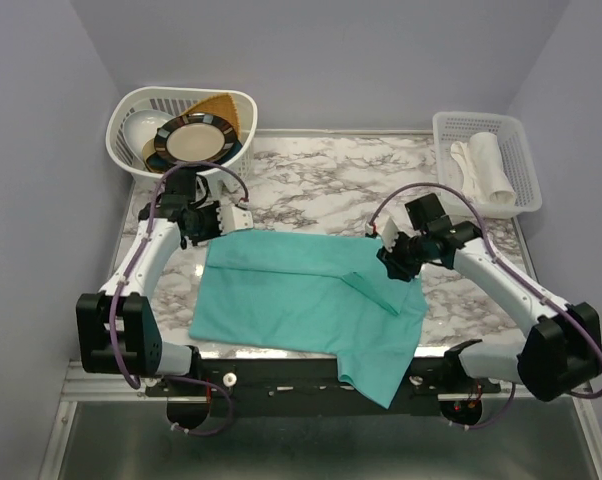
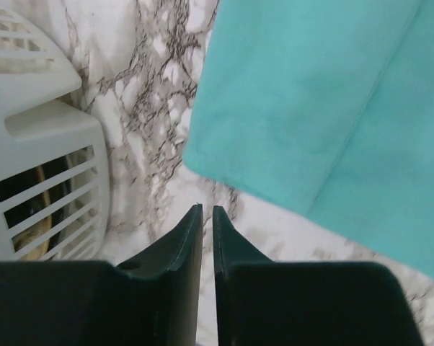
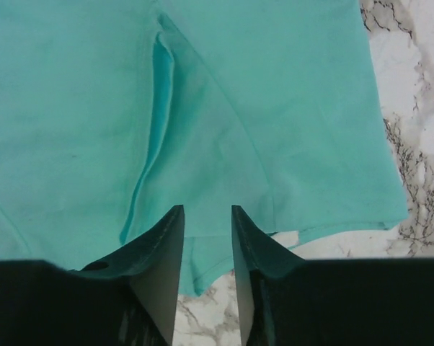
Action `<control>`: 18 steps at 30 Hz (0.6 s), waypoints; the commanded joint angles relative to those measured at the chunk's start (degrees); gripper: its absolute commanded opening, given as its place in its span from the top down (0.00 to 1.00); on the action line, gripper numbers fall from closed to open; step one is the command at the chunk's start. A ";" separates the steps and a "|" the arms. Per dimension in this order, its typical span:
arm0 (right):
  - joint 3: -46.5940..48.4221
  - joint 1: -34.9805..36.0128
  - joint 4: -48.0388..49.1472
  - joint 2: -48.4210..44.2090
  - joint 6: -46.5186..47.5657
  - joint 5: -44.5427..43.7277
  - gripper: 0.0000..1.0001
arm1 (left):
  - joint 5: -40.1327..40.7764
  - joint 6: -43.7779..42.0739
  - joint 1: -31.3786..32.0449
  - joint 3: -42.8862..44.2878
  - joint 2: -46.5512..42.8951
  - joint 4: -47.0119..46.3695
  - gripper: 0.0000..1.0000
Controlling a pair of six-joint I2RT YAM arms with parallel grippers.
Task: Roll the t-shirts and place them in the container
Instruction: Fold the T-shirt at the center of the board.
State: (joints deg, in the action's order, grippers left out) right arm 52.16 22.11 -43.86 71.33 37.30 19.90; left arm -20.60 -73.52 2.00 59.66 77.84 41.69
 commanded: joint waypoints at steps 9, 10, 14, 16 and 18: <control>12.95 -2.25 4.74 22.70 9.37 -13.13 0.98 | 3.54 25.96 8.63 -3.06 12.40 -17.79 1.00; 13.23 -2.25 5.18 23.76 9.89 -13.66 0.98 | 4.85 26.23 8.81 -3.06 13.29 -17.96 1.00; 14.98 -2.33 6.32 29.20 13.58 -17.95 0.99 | 8.81 26.14 8.81 -3.50 16.55 -19.28 1.00; 16.91 -2.33 6.33 32.63 15.16 -18.67 0.99 | 10.48 25.53 8.81 -3.93 17.87 -20.77 1.00; 18.67 -2.42 6.68 35.18 16.75 -19.55 0.99 | 12.68 25.44 8.81 -3.67 19.27 -21.56 1.00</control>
State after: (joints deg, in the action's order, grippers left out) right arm 66.89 19.92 -38.44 101.30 48.82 5.13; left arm -14.20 -48.93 10.90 56.51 94.85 23.55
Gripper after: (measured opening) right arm 0.012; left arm 0.006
